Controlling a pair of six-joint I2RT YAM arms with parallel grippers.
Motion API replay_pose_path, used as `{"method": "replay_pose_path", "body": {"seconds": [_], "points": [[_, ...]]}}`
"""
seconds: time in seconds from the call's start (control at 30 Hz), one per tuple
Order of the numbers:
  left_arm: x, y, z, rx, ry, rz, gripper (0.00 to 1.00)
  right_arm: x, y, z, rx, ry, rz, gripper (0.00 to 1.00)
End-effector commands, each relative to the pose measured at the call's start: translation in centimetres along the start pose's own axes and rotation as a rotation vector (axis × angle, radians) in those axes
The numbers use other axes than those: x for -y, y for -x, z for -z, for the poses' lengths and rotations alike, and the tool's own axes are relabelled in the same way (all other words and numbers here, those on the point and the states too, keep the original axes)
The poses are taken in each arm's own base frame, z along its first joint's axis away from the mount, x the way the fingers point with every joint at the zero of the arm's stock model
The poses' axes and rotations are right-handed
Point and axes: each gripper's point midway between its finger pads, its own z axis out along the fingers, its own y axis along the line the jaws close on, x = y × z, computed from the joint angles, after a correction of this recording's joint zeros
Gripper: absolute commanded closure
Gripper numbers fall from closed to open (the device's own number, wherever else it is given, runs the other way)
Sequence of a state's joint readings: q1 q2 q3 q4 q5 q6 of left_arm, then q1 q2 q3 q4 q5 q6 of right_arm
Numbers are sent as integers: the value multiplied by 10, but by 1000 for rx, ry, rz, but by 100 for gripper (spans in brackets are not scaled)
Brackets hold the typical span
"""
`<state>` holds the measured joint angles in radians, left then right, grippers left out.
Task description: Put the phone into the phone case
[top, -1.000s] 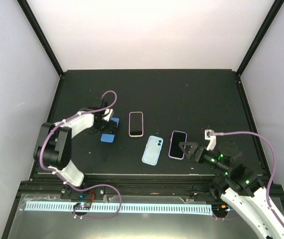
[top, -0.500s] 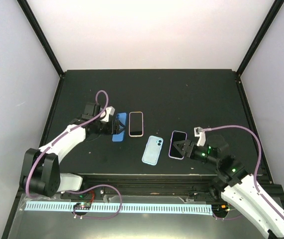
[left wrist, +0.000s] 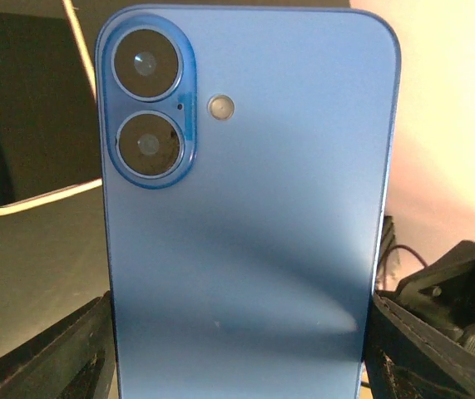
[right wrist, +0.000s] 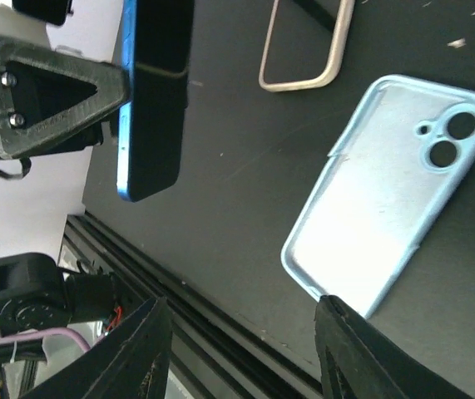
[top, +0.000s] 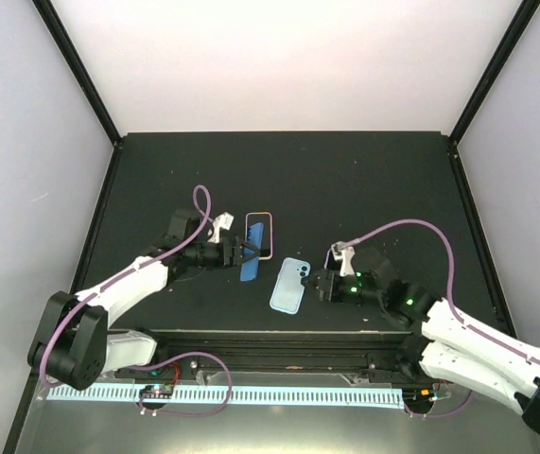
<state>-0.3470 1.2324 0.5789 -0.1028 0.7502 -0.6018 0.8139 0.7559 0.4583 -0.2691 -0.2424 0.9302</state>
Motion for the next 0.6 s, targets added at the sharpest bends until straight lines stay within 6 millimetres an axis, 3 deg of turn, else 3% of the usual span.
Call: {"method": "replay_pose_path", "body": {"seconds": [0.0,0.3,0.57], "points": [[44,9,-1,41,-142,-36,50,-38,15,-10,58,25,67,50],[58,-1,-8,46,-175,-4,50,-76,8,-42,7,28,117,53],[66,-9,-14,41,-192,3,51,-80,8,-59,-8,-4,109,58]]}}
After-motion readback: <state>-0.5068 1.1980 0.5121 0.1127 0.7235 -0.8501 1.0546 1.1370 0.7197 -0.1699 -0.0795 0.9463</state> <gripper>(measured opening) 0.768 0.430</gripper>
